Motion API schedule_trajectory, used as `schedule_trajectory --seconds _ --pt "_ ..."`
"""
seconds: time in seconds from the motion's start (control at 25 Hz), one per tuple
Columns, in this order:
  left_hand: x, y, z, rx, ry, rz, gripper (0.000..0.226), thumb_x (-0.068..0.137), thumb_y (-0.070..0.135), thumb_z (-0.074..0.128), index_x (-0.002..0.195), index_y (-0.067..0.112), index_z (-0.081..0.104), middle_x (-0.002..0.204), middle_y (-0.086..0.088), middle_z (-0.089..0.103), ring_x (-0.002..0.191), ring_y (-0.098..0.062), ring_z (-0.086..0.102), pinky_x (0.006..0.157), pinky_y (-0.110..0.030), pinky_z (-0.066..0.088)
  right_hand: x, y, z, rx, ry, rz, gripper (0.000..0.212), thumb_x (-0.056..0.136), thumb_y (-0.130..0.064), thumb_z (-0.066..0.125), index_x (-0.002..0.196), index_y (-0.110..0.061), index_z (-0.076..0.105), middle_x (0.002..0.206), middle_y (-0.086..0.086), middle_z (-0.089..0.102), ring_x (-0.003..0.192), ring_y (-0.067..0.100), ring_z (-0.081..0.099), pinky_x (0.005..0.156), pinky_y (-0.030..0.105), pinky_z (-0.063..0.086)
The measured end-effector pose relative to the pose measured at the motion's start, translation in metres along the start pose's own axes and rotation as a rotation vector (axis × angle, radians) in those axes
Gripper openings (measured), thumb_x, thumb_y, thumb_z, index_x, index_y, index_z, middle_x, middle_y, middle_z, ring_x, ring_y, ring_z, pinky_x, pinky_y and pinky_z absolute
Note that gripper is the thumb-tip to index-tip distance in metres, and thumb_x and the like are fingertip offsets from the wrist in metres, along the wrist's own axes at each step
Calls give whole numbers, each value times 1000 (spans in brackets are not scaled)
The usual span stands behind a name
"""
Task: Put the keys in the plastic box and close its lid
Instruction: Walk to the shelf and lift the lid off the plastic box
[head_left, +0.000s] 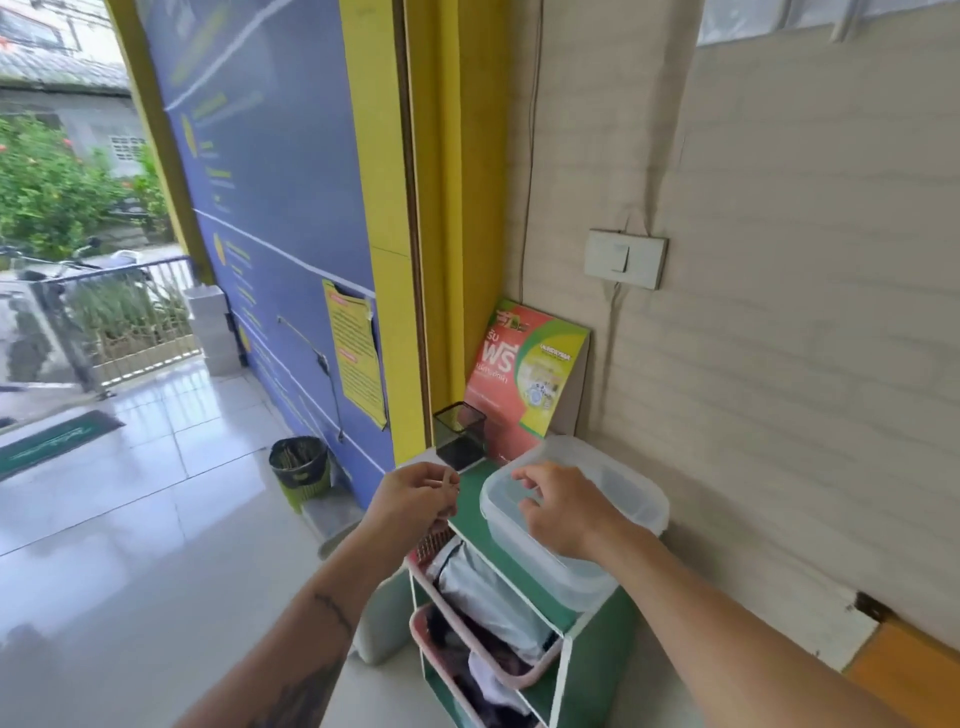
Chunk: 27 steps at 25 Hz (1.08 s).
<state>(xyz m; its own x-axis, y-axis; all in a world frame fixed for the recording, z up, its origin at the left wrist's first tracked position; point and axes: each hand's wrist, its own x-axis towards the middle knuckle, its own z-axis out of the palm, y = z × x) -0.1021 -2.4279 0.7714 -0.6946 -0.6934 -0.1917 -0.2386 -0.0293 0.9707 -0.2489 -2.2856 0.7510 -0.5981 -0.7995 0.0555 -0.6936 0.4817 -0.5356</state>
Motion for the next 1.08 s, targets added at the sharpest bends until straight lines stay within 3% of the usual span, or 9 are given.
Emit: schedule_trajectory --seconds 0.16,0.28,0.48,0.6,0.72,0.88,1.08 --pt "83 -15 -12 120 -100 -16 19 84 -8 55 88 4 69 69 -11 62 57 -19 55 60 -30 50 54 0 27 -108 -2 97 53 90 -25 43 143 -21 46 146 3 48 133 21 43 106 37 39" --pt "135 -28 -15 228 -186 -23 20 82 -2 56 94 8 69 70 -10 64 57 -19 54 56 -27 48 81 0 46 -203 -34 204 54 91 -25 43 145 -20 42 150 5 40 137 26 33 111 43 32" --pt "199 -57 0 336 -330 -18 19 79 2 57 90 13 69 64 -5 63 57 -21 57 62 -33 52 97 -3 69 -271 -8 337 52 89 -35 47 139 -23 43 141 2 39 128 29 36 104 46 35" --pt "220 -73 14 393 -395 -11 21 78 5 55 87 17 69 73 -7 67 66 -24 62 68 -37 57 97 -4 73 -289 38 350 53 85 -43 51 135 -26 45 134 -2 41 122 26 39 100 45 37" --pt "231 -87 26 520 -448 58 24 75 7 52 87 20 68 83 -8 69 72 -24 62 62 -29 51 95 -5 74 -283 75 353 50 83 -42 54 130 -27 48 130 -4 44 117 23 41 98 42 39" --pt "244 -98 37 730 -456 232 38 69 7 53 103 17 69 96 -6 66 84 -26 60 72 -31 50 95 -5 77 -286 98 364 49 83 -42 55 130 -28 48 128 -6 44 115 21 42 97 41 39" --pt "251 -108 39 827 -482 283 47 73 11 54 118 17 64 115 -9 62 97 -28 62 83 -38 54 89 -5 81 -281 100 384 50 84 -42 54 132 -29 47 130 -7 43 114 21 43 97 40 39"
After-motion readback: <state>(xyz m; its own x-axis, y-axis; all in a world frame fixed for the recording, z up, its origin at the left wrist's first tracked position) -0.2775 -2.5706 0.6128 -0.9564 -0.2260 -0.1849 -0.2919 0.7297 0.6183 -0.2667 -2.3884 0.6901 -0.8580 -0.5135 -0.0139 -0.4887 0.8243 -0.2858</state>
